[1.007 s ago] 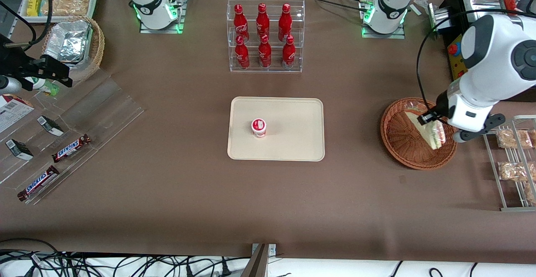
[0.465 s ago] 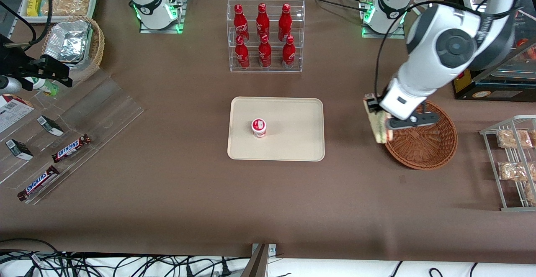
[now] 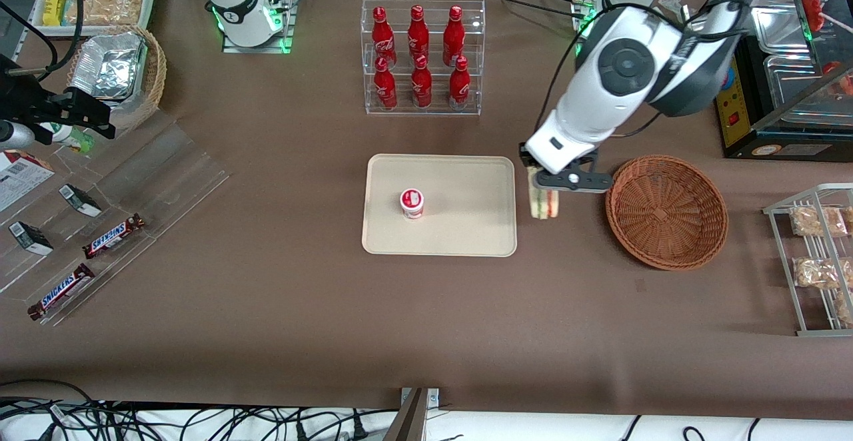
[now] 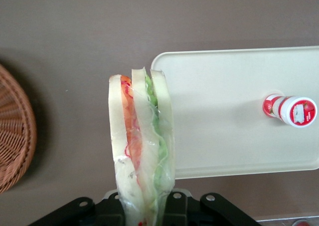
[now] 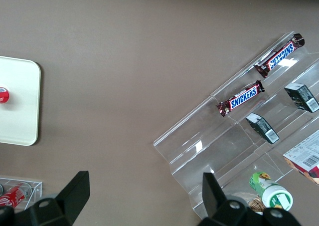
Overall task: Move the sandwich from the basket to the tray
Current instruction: 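Carry the sandwich over the cream tray and lower it beside the cup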
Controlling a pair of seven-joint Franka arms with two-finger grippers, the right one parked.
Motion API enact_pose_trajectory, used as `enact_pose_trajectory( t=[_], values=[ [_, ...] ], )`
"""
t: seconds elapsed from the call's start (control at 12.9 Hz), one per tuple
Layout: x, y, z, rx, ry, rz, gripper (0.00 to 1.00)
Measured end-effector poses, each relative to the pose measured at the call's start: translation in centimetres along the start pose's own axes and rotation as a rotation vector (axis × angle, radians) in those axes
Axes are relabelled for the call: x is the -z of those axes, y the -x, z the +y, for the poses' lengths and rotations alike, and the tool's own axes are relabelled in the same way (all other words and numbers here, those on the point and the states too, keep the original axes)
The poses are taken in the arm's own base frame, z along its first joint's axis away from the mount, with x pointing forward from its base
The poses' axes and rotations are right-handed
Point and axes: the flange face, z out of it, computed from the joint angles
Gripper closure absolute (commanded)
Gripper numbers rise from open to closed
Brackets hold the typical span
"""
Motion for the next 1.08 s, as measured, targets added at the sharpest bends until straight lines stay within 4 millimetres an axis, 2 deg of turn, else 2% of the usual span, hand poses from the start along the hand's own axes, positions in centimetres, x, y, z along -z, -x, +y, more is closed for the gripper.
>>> enact_pose_trajectory(
  t=[0.15, 0.31, 0.54, 1.08],
  values=[
    [-2.2, 0.6, 2.7, -0.056, -0.002, -0.007, 1.00],
    [-4.1, 0.9, 4.5, -0.085, 0.012, -0.015, 1.00],
    [-6.7, 0.8, 5.5, -0.094, 0.023, -0.035, 1.00],
    [-15.4, 0.9, 7.8, -0.081, -0.009, -0.043, 1.00]
  ],
)
